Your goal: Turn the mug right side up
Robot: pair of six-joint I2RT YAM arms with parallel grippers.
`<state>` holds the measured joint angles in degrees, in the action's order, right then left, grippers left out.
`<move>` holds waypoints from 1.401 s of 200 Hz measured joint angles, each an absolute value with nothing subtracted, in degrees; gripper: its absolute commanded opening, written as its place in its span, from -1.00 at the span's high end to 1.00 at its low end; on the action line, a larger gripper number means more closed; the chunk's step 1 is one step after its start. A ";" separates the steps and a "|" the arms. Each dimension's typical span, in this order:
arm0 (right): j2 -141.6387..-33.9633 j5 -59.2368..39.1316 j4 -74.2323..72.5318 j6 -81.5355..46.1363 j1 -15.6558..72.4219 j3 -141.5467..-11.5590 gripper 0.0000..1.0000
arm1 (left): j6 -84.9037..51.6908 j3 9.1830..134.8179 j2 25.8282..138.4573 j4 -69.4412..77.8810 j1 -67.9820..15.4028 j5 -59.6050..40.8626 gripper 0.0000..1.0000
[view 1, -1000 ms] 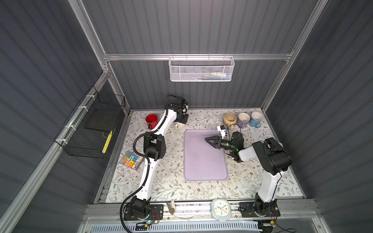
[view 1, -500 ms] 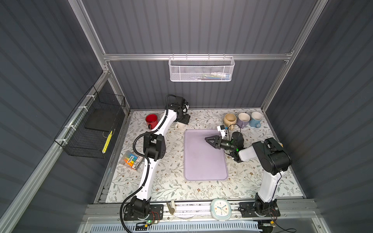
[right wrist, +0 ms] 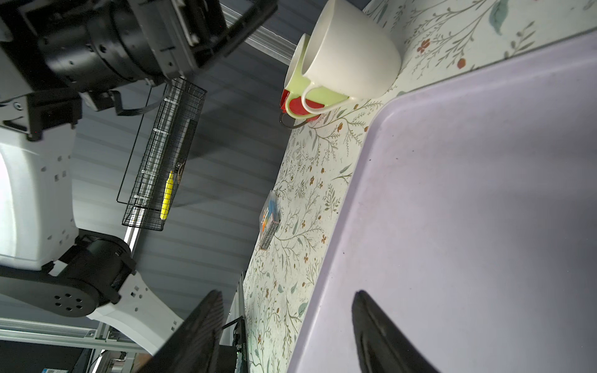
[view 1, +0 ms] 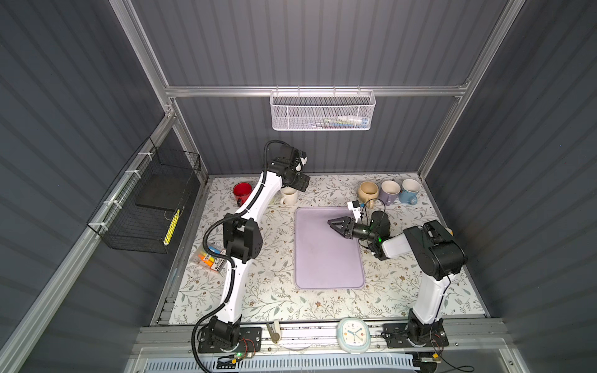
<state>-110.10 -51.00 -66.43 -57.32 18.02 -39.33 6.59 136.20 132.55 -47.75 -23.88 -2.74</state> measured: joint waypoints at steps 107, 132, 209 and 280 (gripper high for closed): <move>-103.77 -51.18 -54.57 -50.59 17.39 -40.88 -0.98 | 6.90 100.38 100.27 -30.52 -24.40 -0.10 -0.99; -100.64 -50.70 -47.13 -46.28 17.39 -42.15 -0.98 | 6.85 88.75 90.87 -23.49 -24.40 2.63 -0.99; -84.93 -36.12 -5.93 -19.88 17.23 -55.33 -0.98 | 5.85 56.88 66.43 -3.46 -24.40 15.29 -0.99; -65.78 -15.44 10.61 -7.79 17.21 -57.52 -0.98 | 1.28 37.67 63.37 13.52 -24.29 30.96 -0.99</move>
